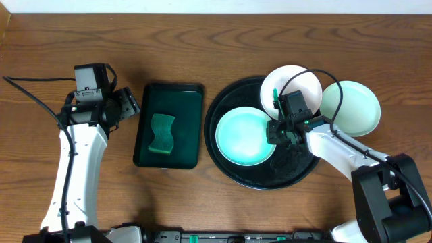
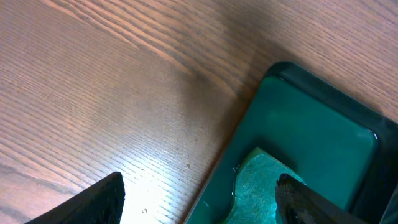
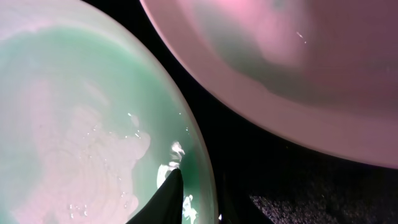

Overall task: Clean dirty plates on tray and stack at the side
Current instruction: 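Release the sponge in the tray and raise the left gripper aside, then lift the wiped pale green plate by its rim with the right gripper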

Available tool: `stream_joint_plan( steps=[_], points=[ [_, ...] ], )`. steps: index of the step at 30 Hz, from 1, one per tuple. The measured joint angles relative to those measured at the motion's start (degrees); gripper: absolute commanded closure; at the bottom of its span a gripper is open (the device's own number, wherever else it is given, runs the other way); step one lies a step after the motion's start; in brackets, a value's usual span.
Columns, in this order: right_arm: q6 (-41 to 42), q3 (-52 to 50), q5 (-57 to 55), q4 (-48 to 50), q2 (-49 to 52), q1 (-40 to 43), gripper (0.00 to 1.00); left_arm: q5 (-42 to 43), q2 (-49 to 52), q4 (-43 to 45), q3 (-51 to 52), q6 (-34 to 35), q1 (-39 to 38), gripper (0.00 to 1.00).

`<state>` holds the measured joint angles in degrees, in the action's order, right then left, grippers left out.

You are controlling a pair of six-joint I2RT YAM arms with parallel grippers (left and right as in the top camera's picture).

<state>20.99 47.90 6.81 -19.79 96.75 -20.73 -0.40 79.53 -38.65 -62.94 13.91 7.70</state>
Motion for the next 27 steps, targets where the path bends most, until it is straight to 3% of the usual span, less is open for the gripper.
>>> stream_joint_plan(
  steps=[3,17,27],
  points=[
    [-0.2,0.0,-0.3,0.0,0.0,0.0,0.98,0.0,0.0,0.0,0.0,0.0,0.0,0.22],
    [0.7,0.0,-0.8,-0.6,-0.9,0.0,0.99,0.0,0.0,0.0,0.0,0.0,0.0,0.22],
    [0.7,0.0,-3.2,-4.9,-8.3,0.0,0.99,0.0,0.0,0.0,0.0,0.0,0.0,0.22]
  ],
)
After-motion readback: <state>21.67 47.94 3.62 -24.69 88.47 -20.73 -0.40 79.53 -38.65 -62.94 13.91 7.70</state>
